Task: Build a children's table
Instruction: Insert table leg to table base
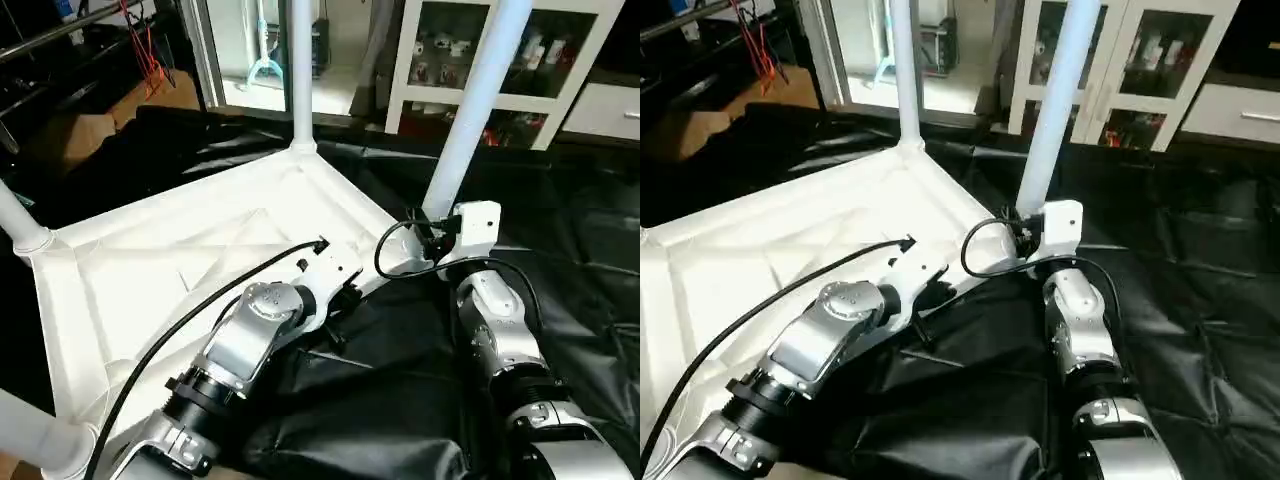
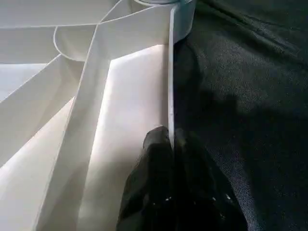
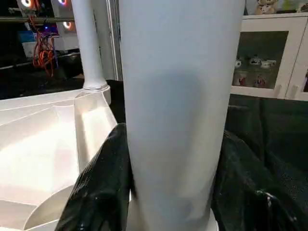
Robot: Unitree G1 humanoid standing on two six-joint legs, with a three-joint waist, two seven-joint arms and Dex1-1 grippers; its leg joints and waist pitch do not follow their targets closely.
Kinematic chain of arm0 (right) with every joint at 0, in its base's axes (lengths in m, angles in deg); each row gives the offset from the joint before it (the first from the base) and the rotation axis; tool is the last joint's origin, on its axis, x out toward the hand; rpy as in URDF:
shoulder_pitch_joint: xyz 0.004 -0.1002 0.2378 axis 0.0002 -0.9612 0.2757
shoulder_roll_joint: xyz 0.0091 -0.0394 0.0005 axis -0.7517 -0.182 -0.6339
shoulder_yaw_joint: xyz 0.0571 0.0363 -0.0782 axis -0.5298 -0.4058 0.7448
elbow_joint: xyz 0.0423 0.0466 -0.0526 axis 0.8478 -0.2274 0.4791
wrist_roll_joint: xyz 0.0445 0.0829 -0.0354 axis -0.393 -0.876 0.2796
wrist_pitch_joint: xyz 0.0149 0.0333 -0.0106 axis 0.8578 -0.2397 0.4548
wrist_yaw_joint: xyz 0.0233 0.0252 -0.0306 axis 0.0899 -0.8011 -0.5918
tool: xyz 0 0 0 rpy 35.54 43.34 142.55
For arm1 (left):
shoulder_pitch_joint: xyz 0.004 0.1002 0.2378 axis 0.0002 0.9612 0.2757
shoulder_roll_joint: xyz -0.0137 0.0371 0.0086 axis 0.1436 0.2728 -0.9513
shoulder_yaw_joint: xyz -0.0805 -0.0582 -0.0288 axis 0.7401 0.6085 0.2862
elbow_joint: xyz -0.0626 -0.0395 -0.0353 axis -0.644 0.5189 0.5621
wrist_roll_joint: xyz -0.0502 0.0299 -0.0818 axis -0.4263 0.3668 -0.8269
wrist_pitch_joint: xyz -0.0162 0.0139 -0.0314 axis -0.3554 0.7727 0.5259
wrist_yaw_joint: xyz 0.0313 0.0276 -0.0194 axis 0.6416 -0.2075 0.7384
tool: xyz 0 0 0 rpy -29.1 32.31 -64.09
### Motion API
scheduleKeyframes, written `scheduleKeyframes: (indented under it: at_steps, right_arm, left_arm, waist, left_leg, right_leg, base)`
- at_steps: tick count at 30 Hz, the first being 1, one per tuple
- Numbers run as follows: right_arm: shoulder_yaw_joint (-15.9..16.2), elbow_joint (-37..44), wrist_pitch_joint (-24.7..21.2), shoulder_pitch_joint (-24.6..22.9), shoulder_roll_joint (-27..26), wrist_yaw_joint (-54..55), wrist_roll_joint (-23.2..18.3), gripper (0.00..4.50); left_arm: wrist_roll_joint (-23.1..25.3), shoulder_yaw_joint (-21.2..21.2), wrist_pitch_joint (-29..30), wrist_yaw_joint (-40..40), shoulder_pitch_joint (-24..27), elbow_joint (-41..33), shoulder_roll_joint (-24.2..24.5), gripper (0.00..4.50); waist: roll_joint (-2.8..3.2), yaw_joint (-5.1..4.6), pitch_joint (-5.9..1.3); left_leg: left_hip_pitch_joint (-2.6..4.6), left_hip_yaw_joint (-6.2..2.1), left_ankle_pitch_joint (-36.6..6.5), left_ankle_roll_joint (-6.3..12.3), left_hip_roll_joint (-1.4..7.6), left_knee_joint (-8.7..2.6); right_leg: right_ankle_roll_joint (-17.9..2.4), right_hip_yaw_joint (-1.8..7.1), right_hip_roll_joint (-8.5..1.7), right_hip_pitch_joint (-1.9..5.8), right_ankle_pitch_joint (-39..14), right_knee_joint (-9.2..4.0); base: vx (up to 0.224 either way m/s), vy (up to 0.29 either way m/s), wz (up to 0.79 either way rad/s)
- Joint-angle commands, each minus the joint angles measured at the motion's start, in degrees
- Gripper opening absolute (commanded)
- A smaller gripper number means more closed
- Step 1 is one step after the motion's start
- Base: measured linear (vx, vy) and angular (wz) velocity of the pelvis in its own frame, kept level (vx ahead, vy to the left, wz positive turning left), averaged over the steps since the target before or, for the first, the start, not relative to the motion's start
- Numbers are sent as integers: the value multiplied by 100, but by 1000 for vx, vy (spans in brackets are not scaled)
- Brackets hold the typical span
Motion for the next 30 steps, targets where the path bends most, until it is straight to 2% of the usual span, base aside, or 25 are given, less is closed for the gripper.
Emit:
scheduleKeyframes:
  at_steps: [1,19,20,21,22,23,25,27,28,30]
  right_arm:
    - [-138,-1051,-561,-542,61,281,140,186]
    - [-138,-1051,-561,-542,61,281,140,186]
    - [-96,-1100,-367,-433,-116,700,294,186]
    - [-72,-1043,-178,-346,-203,642,301,186]
    - [-49,-969,44,-244,-295,522,291,186]
    - [-42,-951,89,-224,-311,477,286,186]
    - [-9,-874,256,-154,-374,257,252,186]
    - [-7,-873,256,-153,-379,249,250,186]
    - [10,-869,261,-147,-377,235,264,186]
    - [13,-860,268,-142,-393,213,262,186]
  left_arm:
    - [149,308,4,395,-172,-122,187,0]
    - [149,308,4,395,-172,-122,187,0]
    - [256,307,242,747,-256,-82,-52,0]
    - [268,367,176,851,-299,24,-59,0]
    - [274,449,78,953,-346,154,-39,0]
    - [271,468,50,966,-353,180,-28,0]
    - [256,537,-78,994,-373,283,24,0]
    - [255,538,-81,994,-375,289,23,0]
    - [253,539,-83,992,-382,298,22,0]
    - [244,542,-74,1001,-389,299,18,0]
  waist:
    - [20,-54,-139]
    - [18,-78,-72]
    - [18,-79,-70]
    - [138,-70,-73]
    - [80,-96,-61]
    - [58,-91,-66]
    - [46,-89,-68]
    - [62,-111,-76]
    - [37,-120,-64]
    - [58,-136,-93]
  left_leg:
    - [9,-133,-902,340,326,-435]
    - [10,-141,-1365,151,338,-521]
    - [14,-141,-1386,134,340,-526]
    - [30,-153,-1404,62,355,-534]
    - [31,-151,-1505,20,352,-542]
    - [43,-141,-1612,12,335,-536]
    - [22,-138,-1507,100,328,-525]
    - [-39,-143,-989,274,331,-500]
    - [-51,-139,-907,324,329,-494]
    - [-63,-141,-662,469,329,-471]
  right_leg:
    - [-1286,340,-519,127,107,-520]
    - [-1145,365,-530,69,-561,-614]
    - [-1136,369,-534,64,-593,-620]
    - [-1153,370,-545,53,-562,-595]
    - [-1186,365,-543,38,-607,-618]
    - [-1165,368,-534,34,-741,-636]
    - [-1180,382,-545,48,-672,-632]
    - [-1261,369,-545,97,-28,-566]
    - [-1281,366,-545,99,92,-558]
    - [-1337,346,-547,122,400,-521]
  base:
    - [0,0,0]
    - [0,0,0]
    - [0,0,0]
    - [0,0,0]
    - [0,0,0]
    - [0,0,0]
    - [0,0,0]
    - [0,0,0]
    - [0,0,0]
    - [0,0,0]
